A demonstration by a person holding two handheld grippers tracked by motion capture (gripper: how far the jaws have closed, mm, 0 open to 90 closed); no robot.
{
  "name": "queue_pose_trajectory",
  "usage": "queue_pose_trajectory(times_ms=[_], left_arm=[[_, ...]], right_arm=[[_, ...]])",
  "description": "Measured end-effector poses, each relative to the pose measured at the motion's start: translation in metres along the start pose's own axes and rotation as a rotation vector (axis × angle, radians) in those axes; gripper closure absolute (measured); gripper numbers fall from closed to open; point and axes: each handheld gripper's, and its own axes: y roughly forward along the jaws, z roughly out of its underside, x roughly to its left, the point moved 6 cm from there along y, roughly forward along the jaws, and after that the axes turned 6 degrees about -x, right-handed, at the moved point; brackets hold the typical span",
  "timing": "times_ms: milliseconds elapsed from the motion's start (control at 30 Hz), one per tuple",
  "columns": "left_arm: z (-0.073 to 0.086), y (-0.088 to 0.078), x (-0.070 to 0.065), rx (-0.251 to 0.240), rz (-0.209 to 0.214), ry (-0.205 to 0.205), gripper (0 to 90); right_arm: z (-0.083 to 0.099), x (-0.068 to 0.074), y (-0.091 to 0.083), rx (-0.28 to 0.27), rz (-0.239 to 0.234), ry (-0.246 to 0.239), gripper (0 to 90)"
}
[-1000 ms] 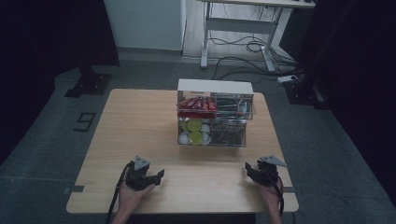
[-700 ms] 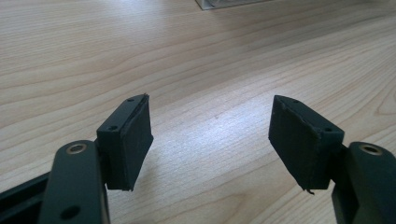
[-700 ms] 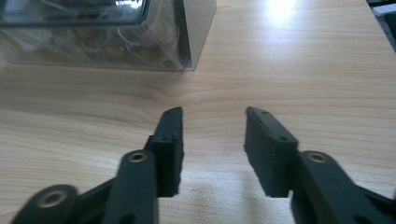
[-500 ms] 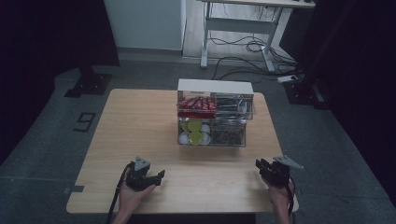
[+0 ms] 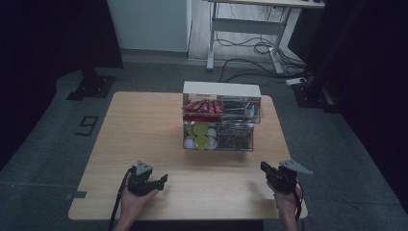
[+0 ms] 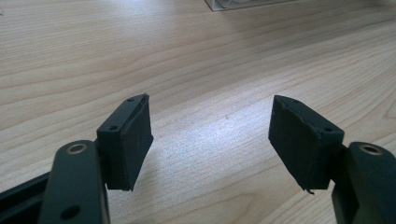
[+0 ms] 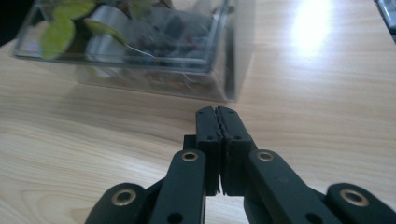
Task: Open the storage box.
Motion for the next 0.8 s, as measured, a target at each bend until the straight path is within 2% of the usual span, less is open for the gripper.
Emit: queue_pose_trajectory(times_ms=[100,400,533,667,800], left_arm=[[0.0,0.001,-0.001,0.002,-0.001,0.003,30.2],[0.002,0.004,-0.002,0.017,0.002,0.011,30.2],[0.003,0.004,-0.002,0.017,0.004,0.011,30.2],[0.003,0.004,-0.003,0.02,0.006,0.012,30.1],[0.004,0.005,-0.004,0.021,0.008,0.011,30.1]], right_arm=[[-0.005,0.008,-0.002,-0.025,-0.03,0.011,88.3],[-0.015,0.031,-0.001,-0.055,-0.064,-0.017,88.4],[-0.014,0.038,0.005,-0.051,-0.074,-0.022,88.4],[-0.012,0.049,0.014,-0.031,-0.09,-0.047,88.4],[-0.01,0.053,0.021,-0.021,-0.1,-0.047,88.4]])
